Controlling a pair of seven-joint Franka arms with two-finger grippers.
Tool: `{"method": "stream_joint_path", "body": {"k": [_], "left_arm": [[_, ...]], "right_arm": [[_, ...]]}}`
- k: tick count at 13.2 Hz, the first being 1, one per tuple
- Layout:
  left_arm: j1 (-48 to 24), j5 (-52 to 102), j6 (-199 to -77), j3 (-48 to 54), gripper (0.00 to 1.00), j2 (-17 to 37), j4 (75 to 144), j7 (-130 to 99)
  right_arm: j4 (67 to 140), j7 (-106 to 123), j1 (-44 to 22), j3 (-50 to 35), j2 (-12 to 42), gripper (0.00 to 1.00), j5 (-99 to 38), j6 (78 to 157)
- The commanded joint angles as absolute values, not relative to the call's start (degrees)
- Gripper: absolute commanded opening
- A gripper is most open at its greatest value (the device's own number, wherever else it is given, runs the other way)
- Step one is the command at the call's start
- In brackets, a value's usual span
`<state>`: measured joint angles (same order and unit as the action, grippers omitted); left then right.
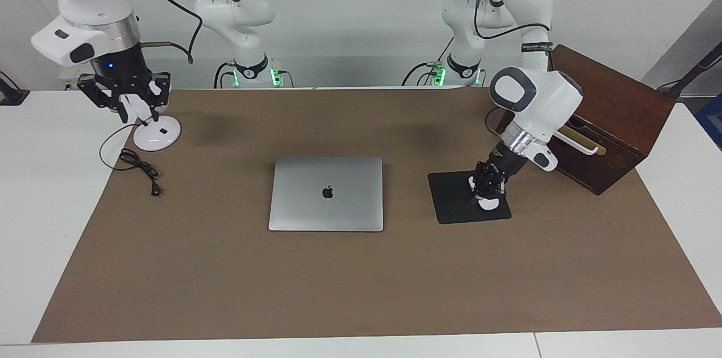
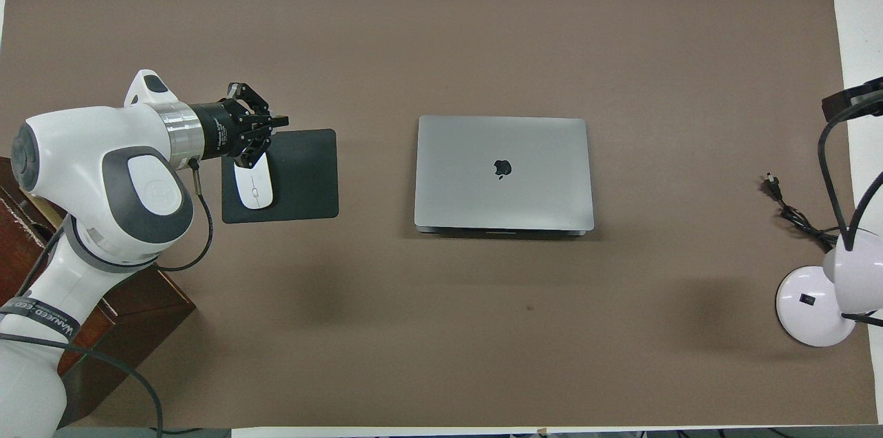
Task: Close laptop with both arms
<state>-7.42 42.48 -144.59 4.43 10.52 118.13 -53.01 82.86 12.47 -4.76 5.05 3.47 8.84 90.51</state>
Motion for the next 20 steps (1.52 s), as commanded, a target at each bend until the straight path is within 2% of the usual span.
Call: {"method": "stream_joint_path", "body": {"k": [1, 4, 8, 9, 11, 12, 13, 15, 17, 20], "left_arm": [[-4.5, 32.0, -135.7, 4.7, 0.0, 11.1, 114.4, -46.2], [-4.0, 18.9, -121.9, 4.7, 0.0, 12.2, 106.5, -45.9], [-3.9, 10.0, -114.8, 4.7, 0.0, 10.2, 105.8, -37.8], [-2.5, 9.9, -113.6, 4.2, 0.09, 8.9, 105.7, -31.3], [-1.5, 9.9, -111.9, 4.1, 0.47, 6.4, 105.9, -28.6], [-1.5, 9.7, -109.9, 3.9, 0.96, 6.2, 105.8, -28.4], [-1.6, 8.4, -108.0, 3.9, 1.0, 5.3, 105.7, -28.0], [-2.4, 0.4, -106.3, 4.2, 1.0, 4.1, 105.5, -27.4], [-2.5, -0.9, -102.6, 4.3, 1.0, 2.0, 105.5, -23.1], [-1.8, -0.8, -96.6, 4.3, 1.0, -3.8, 106.4, -19.2]], "right_arm": [[84.0, 9.4, -1.8, 4.6, 1.2, 1.0, 1.3, 88.8], [84.8, 8.0, 1.8, 4.2, 0.9, 1.0, -1.6, 88.9], [84.9, 8.1, 4.9, 5.6, 0.9, 1.0, -2.8, 88.7], [85.0, 8.3, 4.7, 6.8, 0.8, 1.0, -2.7, 88.3], [85.2, 7.5, 3.6, 7.0, 0.7, 1.0, -2.4, 86.7], [85.0, 5.1, 2.3, 6.9, 0.7, 1.0, -1.9, 87.1], [84.6, 4.4, 1.4, 7.0, 0.8, 1.0, -1.7, 87.4], [84.5, 5.2, 1.1, 6.4, 0.9, 1.0, -1.0, 87.7], [84.6, 5.8, 1.1, 6.2, 0.9, 1.0, -0.4, 88.1], [84.6, 5.4, 0.6, 6.1, 0.9, 1.0, -0.4, 88.0]]}}
